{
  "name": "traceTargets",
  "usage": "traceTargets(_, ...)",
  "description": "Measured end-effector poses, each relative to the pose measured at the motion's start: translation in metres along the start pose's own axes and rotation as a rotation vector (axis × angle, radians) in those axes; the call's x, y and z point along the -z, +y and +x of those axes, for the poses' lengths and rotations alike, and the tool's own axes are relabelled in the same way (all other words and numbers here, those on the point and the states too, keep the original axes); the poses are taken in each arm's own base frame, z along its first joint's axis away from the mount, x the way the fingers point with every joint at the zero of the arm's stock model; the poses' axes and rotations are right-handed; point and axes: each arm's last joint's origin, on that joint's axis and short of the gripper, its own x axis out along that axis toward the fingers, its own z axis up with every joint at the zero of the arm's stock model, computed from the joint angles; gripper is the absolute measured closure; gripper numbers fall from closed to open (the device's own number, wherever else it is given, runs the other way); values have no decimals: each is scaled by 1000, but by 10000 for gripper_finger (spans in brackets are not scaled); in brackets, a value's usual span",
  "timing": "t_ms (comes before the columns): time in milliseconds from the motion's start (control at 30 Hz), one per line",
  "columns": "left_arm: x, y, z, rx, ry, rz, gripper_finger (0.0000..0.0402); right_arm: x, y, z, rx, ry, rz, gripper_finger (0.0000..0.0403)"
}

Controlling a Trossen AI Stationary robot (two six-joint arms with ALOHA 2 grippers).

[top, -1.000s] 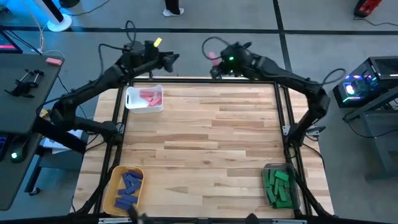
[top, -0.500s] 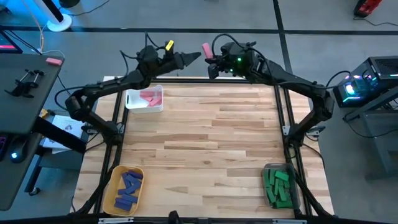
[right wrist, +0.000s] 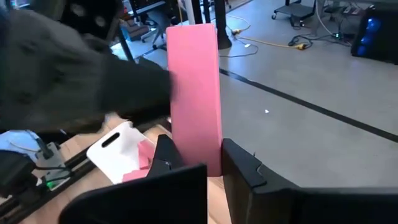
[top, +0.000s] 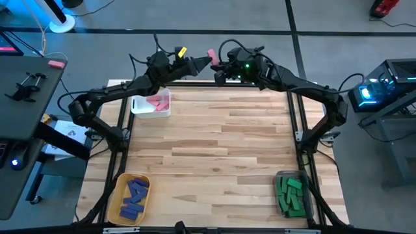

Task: Sort blocks
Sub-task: Put the pink block into the white bin

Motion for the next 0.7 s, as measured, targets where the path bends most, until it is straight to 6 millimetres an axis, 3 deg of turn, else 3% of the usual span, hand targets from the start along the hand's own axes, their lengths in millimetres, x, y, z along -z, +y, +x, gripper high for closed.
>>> traceTargets(467, 7, -3, 1, -39, -2, 33, 220, 6, 7, 5, -40, 31, 11, 402)
traceTargets(567, 7, -3, 1, -39, -2, 51, 260, 6, 6, 5, -40, 29, 11, 402)
traceTargets(700, 7, -2, 0, -59, 8, 81, 361, 6, 6, 5, -49, 38, 1, 391)
